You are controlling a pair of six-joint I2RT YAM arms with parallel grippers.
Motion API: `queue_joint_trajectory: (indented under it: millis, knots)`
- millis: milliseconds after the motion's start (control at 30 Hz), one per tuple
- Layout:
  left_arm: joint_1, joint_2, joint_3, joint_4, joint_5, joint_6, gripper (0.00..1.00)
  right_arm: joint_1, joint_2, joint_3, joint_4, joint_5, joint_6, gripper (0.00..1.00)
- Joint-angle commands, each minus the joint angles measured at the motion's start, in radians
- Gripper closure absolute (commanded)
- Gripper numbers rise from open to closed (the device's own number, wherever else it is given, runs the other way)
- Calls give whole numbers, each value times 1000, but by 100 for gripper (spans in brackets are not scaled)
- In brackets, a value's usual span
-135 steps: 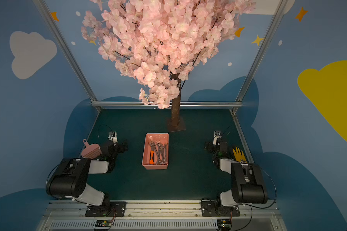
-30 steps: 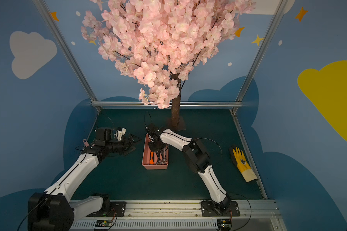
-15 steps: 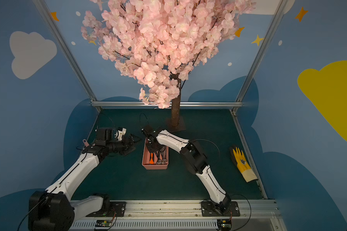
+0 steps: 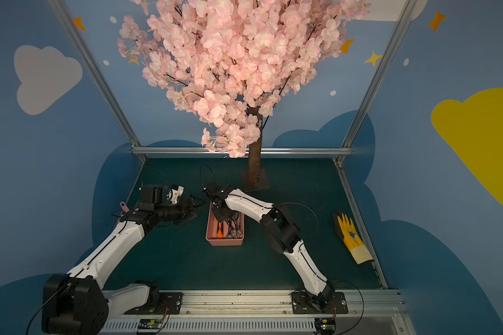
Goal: Take out the wrench from the storage box
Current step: Pick up the wrench from the storage box.
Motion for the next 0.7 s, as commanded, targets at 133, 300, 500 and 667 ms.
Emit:
queue_joint_trajectory:
  millis: [133,300,500,667]
  knots:
    - [-3,12,26,4,20,24,0,0,-48,12,-47,-25,-18,72]
    - [-2,26,33,7,24,29,0,0,-40,2,-8,-71,-39,63]
    - [0,29,35,4,22,31,0,-4,-20,15,9,-69,-42,64]
    - [0,30,32,4,20,30,0,-7,13,25,8,-23,-36,66]
